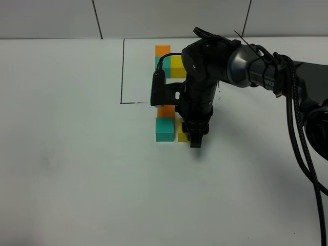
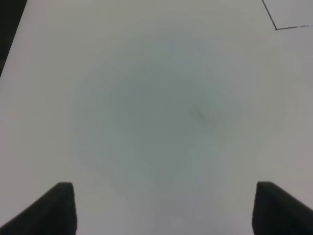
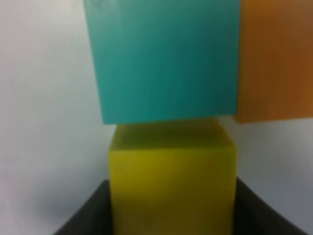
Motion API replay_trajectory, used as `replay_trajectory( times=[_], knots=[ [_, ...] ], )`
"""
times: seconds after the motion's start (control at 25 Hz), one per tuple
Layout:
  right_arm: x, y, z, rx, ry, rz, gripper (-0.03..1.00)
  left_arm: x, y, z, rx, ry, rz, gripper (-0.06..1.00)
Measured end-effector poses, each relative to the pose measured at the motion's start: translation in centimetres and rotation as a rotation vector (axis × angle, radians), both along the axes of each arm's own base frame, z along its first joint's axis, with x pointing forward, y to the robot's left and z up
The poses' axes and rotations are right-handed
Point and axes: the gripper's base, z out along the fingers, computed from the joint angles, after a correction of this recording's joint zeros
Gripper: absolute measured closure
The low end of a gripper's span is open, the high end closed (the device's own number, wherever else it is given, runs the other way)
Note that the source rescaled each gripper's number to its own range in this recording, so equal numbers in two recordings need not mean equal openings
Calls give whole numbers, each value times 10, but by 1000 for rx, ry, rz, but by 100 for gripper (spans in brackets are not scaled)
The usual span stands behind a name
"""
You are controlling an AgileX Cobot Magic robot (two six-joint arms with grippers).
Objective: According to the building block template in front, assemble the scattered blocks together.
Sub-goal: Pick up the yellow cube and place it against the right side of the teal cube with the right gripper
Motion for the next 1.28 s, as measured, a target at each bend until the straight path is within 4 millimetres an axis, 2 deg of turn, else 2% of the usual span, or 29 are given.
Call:
replay_trajectory(
  times=[0.24, 1.28],
  knots=[
    [0, 6, -1, 20, -21, 7, 72, 0, 0, 0, 0, 0, 0, 14],
    [-2, 7, -2, 38, 5, 1, 72, 0, 0, 0, 0, 0, 0, 14]
  ],
)
